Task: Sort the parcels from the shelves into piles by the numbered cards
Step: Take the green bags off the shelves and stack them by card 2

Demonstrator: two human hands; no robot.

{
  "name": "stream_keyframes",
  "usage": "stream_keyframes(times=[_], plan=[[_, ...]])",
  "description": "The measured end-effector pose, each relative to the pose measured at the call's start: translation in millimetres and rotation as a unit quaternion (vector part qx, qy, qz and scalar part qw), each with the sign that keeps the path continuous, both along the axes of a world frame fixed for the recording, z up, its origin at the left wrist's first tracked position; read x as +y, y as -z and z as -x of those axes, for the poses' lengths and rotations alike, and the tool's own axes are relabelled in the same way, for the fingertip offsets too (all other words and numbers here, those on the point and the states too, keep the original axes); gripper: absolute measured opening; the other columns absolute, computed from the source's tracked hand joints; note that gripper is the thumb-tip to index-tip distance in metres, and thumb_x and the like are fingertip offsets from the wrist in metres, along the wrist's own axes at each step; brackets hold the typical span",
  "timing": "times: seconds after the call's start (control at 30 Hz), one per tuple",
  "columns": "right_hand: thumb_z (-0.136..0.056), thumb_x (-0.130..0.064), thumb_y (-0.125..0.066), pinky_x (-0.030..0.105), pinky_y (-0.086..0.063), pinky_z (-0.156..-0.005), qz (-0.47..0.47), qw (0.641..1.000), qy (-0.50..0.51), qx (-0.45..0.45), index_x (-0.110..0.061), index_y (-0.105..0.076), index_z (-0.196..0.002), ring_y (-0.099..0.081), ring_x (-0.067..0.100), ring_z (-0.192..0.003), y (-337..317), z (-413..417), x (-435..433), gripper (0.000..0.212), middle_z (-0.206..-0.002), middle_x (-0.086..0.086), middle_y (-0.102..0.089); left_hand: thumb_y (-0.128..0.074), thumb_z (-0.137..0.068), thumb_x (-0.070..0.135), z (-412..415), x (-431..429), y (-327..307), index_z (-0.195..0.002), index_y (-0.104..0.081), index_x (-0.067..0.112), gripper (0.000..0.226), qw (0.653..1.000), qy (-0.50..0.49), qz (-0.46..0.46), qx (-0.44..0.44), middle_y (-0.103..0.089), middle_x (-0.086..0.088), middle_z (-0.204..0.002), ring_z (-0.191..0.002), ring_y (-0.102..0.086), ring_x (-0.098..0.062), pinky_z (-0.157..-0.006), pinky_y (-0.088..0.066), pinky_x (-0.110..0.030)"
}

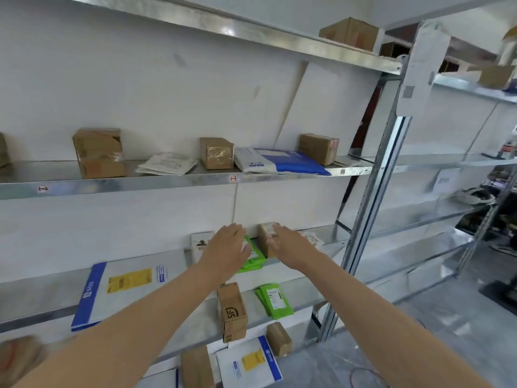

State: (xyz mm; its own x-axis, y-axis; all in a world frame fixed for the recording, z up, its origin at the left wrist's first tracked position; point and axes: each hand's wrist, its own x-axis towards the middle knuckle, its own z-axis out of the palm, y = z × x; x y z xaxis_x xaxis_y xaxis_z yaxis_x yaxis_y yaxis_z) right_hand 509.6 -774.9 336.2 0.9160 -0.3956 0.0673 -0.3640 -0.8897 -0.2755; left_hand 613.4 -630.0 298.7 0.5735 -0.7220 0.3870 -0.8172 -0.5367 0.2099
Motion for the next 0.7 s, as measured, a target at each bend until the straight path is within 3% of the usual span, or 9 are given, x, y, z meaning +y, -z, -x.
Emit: stream_keyframes(times=[0.17, 0.33, 0.43, 0.53, 0.7], plan=[[-0.097, -0.038, -0.04, 0.047, -0.045, -0.095, 0.014, 0.999, 0.003, 0.038, -0.011, -0.038, -0.137, -0.052, 0.032, -0.118, 27, -62, -29, 0.048, -0.133, 0.012, -0.052, -0.041, -0.1, 0.034, -54, -32, 22, -0.142, -0.04, 0.01, 0.048, 0.995, -0.011, 0.029, 0.091, -0.044, -0.005, -0.144, -0.133, -0.039, -0.02, -0.11, -0.032, -0.033], [-0.094, -0.041, -0.038, 0.051, -0.044, -0.097, 0.009, 0.999, 0.013, 0.05, -0.014, -0.034, -0.14, -0.046, 0.033, -0.129, 52, -112, -63, 0.054, -0.135, 0.01, -0.05, -0.04, -0.1, 0.032, -100, -65, 38, -0.142, -0.039, 0.01, 0.047, 0.992, -0.013, 0.031, 0.125, -0.042, -0.004, -0.146, -0.134, -0.039, -0.02, -0.109, -0.034, -0.034], [-0.094, -0.045, -0.033, 0.052, -0.04, -0.101, 0.009, 0.997, 0.015, 0.076, -0.017, -0.022, -0.15, -0.041, 0.032, -0.134, 69, -132, -80, 0.063, -0.151, 0.004, -0.036, -0.039, -0.101, 0.031, -116, -80, 51, -0.14, -0.041, 0.007, 0.046, 0.989, -0.034, 0.028, 0.142, -0.044, -0.006, -0.145, -0.132, -0.041, -0.021, -0.106, -0.035, -0.033], [-0.097, -0.036, -0.036, 0.047, -0.028, -0.113, -0.027, 0.994, 0.015, 0.102, -0.012, -0.021, -0.151, -0.022, 0.032, -0.145, 81, -153, -94, 0.061, -0.16, 0.011, -0.013, -0.039, -0.1, 0.031, -131, -94, 69, -0.134, -0.046, 0.007, 0.042, 0.987, -0.044, 0.012, 0.156, -0.051, -0.008, -0.135, -0.124, -0.048, -0.023, -0.099, -0.04, -0.033], [-0.098, -0.029, -0.042, 0.038, -0.029, -0.112, -0.111, 0.991, -0.004, 0.076, -0.001, -0.027, -0.145, -0.027, 0.028, -0.14, 107, -192, -113, 0.057, -0.152, 0.014, -0.027, -0.041, -0.1, 0.029, -157, -120, 94, -0.139, -0.042, 0.006, 0.045, 0.978, -0.053, 0.01, 0.2, -0.049, -0.011, -0.138, -0.128, -0.046, -0.024, -0.105, -0.038, -0.035]])
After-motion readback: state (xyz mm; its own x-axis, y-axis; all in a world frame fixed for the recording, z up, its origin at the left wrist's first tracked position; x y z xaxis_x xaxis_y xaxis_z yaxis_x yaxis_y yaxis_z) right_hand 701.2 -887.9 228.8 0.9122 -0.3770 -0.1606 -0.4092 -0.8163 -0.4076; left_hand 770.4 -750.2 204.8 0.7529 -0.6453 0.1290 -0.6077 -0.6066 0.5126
